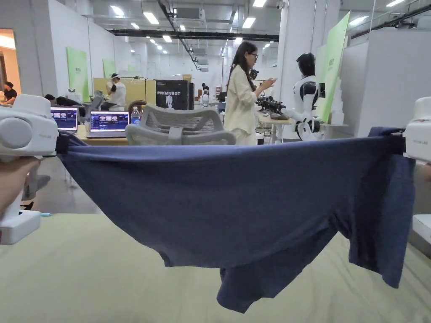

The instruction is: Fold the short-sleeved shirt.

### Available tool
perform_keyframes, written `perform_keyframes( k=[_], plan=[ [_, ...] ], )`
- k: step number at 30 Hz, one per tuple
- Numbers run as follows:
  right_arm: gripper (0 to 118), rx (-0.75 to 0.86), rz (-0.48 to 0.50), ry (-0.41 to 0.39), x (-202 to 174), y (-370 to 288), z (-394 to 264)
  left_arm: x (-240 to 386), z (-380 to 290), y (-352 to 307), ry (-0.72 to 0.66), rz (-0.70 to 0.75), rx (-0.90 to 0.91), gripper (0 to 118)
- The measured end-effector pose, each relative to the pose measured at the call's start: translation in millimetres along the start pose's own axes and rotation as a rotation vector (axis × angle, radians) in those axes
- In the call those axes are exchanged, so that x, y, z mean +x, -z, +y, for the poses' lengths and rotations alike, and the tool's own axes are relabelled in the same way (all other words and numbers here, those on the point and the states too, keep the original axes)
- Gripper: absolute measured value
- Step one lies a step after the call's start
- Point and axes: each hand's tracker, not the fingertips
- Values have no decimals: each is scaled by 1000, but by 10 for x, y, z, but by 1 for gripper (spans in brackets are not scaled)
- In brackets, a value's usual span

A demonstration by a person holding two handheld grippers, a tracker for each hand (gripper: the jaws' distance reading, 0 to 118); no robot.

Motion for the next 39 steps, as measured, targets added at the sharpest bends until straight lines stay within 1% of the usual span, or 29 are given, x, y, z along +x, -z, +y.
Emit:
perform_keyframes(
  k=[3,6,9,12,15,17,19,21,22,23,26,31,32,34,35,36,37,38,39],
  plan=[
    [1,-5,-2,-2,-20,75,-19,54,39,164,5,6,-2,3],
    [1,-28,-5,9,-71,283,-285,145,-184,364,17,8,-23,3],
    [1,-98,-4,20,-152,500,-750,279,-673,568,19,9,-89,3],
    [1,-140,-4,43,-178,600,-1247,410,-1212,627,18,34,-114,3],
    [1,-180,0,35,-141,540,-1554,416,-1506,555,-28,-8,-175,3],
    [1,-200,11,28,-89,453,-1698,415,-1640,455,-24,-25,-189,3],
    [1,-220,13,22,-36,325,-1870,406,-1759,294,-9,-72,-224,3],
    [1,-276,32,21,-6,109,-2095,391,-1978,130,2,-98,-264,3],
    [1,-301,41,27,5,20,-2260,376,-2123,42,-2,-119,-305,3],
    [1,-344,46,1,7,-72,-2446,334,-2283,-39,-17,-144,-336,3],
    [1,-443,62,-14,-17,-367,-3065,294,-2863,-280,-11,-181,-462,3],
    [1,-629,82,4,-128,-777,-4078,147,-3873,-635,-94,-173,-629,3],
    [1,-653,75,8,-153,-836,-4218,130,-4030,-683,-107,-169,-655,3],
    [1,-701,69,20,-230,-979,-4334,135,-4201,-769,-111,-162,-642,4],
    [2,-697,83,28,-230,-1005,-4360,131,-4222,-820,-121,-167,-624,8],
    [6,-688,109,41,-235,-1025,-4307,157,-4174,-882,-113,-149,-568,24],
    [27,-678,110,31,-248,-1018,-4263,204,-4094,-957,-84,-112,-508,65],
    [58,-629,104,-6,-316,-1048,-4120,274,-3988,-1018,-56,-93,-454,89],
    [88,-574,125,-16,-393,-1090,-3962,350,-3858,-1095,-33,-109,-404,98]
  ],
)
